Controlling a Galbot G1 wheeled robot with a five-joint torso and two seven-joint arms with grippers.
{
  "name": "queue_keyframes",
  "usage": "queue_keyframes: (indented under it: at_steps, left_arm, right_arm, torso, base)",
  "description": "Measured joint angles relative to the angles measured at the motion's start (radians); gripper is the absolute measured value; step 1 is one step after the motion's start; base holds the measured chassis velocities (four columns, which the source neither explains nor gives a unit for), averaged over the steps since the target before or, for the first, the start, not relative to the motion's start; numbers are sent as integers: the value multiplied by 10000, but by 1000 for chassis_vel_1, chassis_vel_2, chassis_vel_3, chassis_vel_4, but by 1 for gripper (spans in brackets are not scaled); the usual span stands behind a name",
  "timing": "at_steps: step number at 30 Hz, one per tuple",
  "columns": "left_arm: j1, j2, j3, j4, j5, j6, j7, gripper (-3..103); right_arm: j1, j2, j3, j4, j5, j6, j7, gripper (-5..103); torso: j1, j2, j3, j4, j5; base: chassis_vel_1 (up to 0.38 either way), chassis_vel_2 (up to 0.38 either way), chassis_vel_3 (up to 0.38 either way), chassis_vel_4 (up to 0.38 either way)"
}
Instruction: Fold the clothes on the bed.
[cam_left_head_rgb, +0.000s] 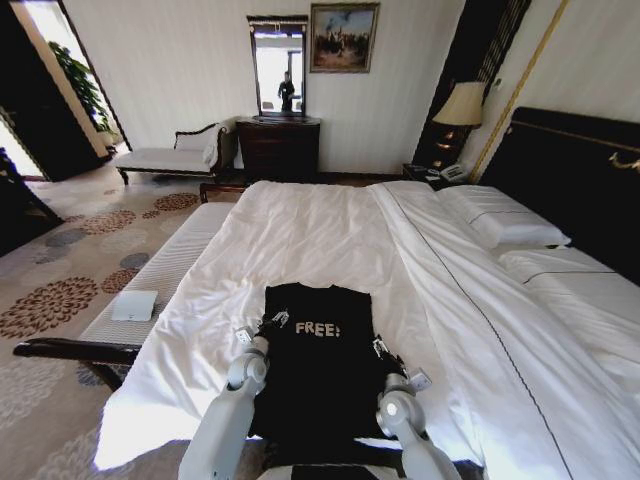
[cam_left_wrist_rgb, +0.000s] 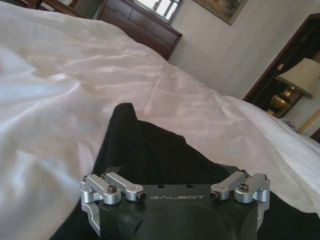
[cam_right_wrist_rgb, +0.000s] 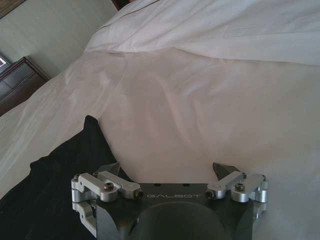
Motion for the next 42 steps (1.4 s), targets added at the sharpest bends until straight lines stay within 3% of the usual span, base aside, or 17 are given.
queue_keyframes:
  at_steps: [15, 19, 22, 31, 32, 42]
  left_arm:
    - [200, 62, 1077, -437, 434, 13, -141, 100]
    - [533, 178, 1190, -833, 525, -62, 114, 100]
    - [993, 244, 1069, -1136, 781, -339, 397, 100]
    - [1319, 206, 83, -931, 617, -385, 261, 100]
    - [1307, 204, -352, -610, 523, -291, 69, 100]
    - [1983, 588, -763, -1136, 782, -11, -43, 100]
  right_arm:
    - [-109, 52, -5, 53, -108, 22, -4, 100]
    - [-141, 62, 12, 78, -131, 35, -4, 100]
    - [-189, 110, 15, 113, -207, 52, -3, 100]
    - [-313, 272, -98, 176, -470, 84, -2, 100]
    - [-343, 319, -169, 189, -562, 88, -2, 100]
    - [-344, 359, -249, 170, -636, 184, -25, 100]
  torso:
    - [0, 0, 0, -1, 0]
    - [0, 0, 0, 0, -1]
    - [-1, 3, 0, 1, 0]
    - [0, 3, 0, 0, -1]
    - [0, 2, -1, -1, -3]
    - [-1, 3, -1, 3, -1]
  base:
    - [0, 0, 0, 0]
    - [0, 0, 0, 0]
    - [0, 0, 0, 0]
    - [0, 0, 0, 0]
    - [0, 0, 0, 0]
    - [0, 0, 0, 0]
